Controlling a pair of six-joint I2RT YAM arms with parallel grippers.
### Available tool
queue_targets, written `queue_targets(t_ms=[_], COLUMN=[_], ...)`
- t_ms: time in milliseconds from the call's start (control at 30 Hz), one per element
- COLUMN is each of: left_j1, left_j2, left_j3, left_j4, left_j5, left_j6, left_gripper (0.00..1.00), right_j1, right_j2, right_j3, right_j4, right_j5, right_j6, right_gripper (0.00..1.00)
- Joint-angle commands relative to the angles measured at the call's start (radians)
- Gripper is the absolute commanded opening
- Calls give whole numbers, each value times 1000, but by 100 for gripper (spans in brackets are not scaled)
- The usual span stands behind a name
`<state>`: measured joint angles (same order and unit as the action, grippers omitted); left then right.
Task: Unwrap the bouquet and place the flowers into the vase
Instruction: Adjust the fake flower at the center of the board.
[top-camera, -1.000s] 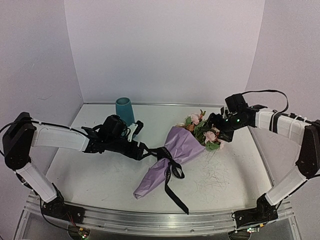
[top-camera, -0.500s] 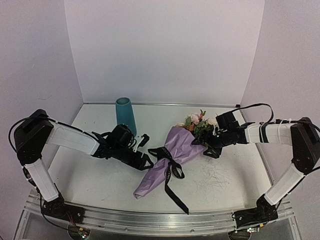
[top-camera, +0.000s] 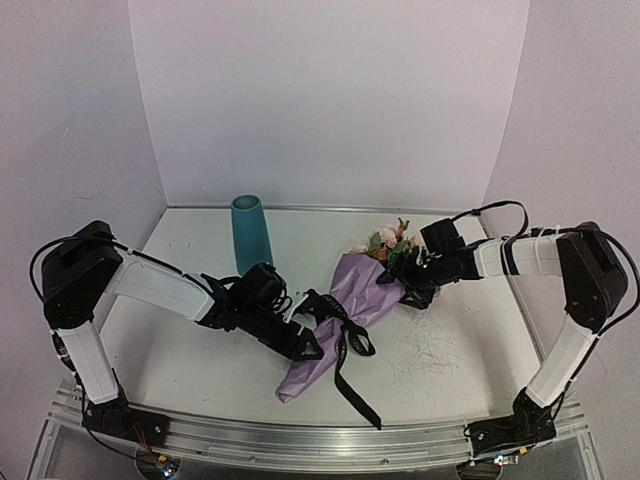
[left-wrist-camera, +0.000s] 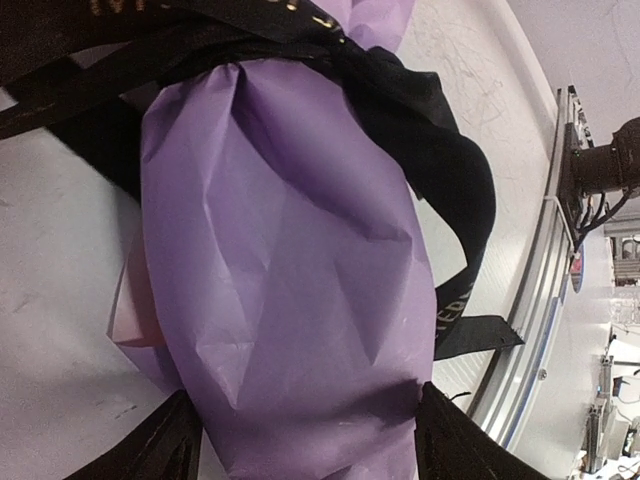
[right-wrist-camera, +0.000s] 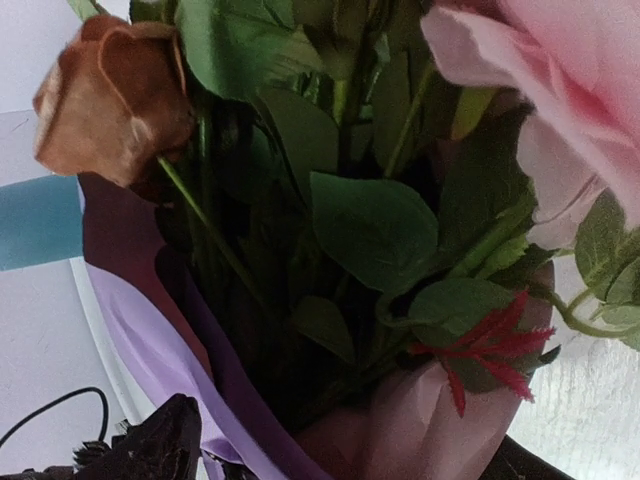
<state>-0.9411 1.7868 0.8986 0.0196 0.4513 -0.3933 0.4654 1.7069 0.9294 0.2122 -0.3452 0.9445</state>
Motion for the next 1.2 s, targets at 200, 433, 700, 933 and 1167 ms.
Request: queue_targets(t_ms=[200,433,700,933,1167], left_j1=[-81,-82,-46,51,90], left_j2=[114,-1,-166,-171,-175], left_j3=[183,127,20,56,83], left_j4=[61,62,50,43,40], left_j5=[71,-109,-250,-259,-317], left_j6=[-7,-11,-19,-17,-14], left_gripper=[78,85,88,85,81], right_j1=[-73,-82,-49,199,397], right_j2=[26,-87,-296,-415,-381], right_j3=[103,31,-114,-185,-223], right_j4=[-88,-185,-292,-271,-147], right_j5=[47,109,173,177,171], right_j6=[-58,-155,-242,-214,-177], right_gripper=[93,98,98,80,58])
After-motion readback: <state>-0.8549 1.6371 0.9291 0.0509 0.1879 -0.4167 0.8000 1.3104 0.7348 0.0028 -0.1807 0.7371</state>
